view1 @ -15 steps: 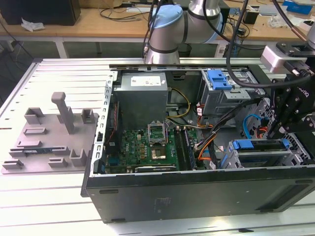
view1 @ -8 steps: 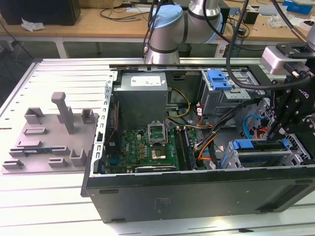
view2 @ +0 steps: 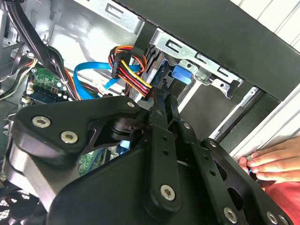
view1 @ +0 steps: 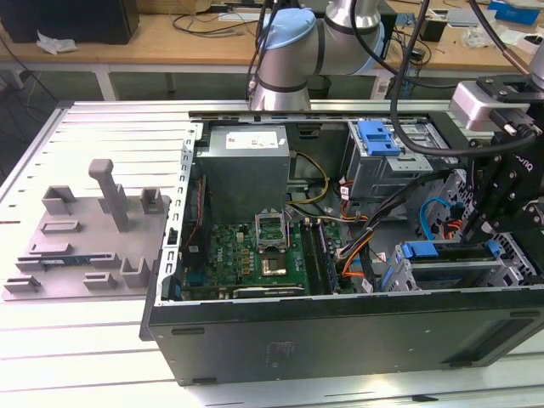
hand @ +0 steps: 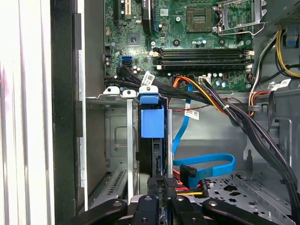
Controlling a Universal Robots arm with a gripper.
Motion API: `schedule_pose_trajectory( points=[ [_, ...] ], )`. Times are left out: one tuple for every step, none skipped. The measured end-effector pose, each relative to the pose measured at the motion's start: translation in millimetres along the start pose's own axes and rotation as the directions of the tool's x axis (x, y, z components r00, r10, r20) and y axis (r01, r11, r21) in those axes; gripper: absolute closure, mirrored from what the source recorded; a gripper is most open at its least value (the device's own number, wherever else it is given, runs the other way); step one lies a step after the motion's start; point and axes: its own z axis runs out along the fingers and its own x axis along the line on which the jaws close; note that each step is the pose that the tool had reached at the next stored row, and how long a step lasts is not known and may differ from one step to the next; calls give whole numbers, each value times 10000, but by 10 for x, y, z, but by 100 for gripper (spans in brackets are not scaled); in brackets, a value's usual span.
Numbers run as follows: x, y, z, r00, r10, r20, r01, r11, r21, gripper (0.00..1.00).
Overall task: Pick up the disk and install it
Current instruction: 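Insert the first disk wire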
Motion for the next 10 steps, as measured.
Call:
schedule_pose_trajectory(
  points=[
    [0,0,3,10000,0,0,0,10000,0,84],
    [0,0,5,10000,0,0,0,10000,0,84],
    [1,0,7,10000,-1,0,1,10000,0,84],
    [1,0,10,10000,0,1,0,10000,1,84],
    [1,0,12,10000,0,1,0,10000,0,84],
    [1,0,14,10000,0,1,0,10000,0,84],
    [1,0,17,10000,-1,1,1,10000,0,84],
    [1,0,21,10000,0,1,0,10000,0,84],
    [0,0,24,10000,-1,0,1,10000,0,84],
    [0,0,26,10000,0,0,0,10000,0,84]
  ],
)
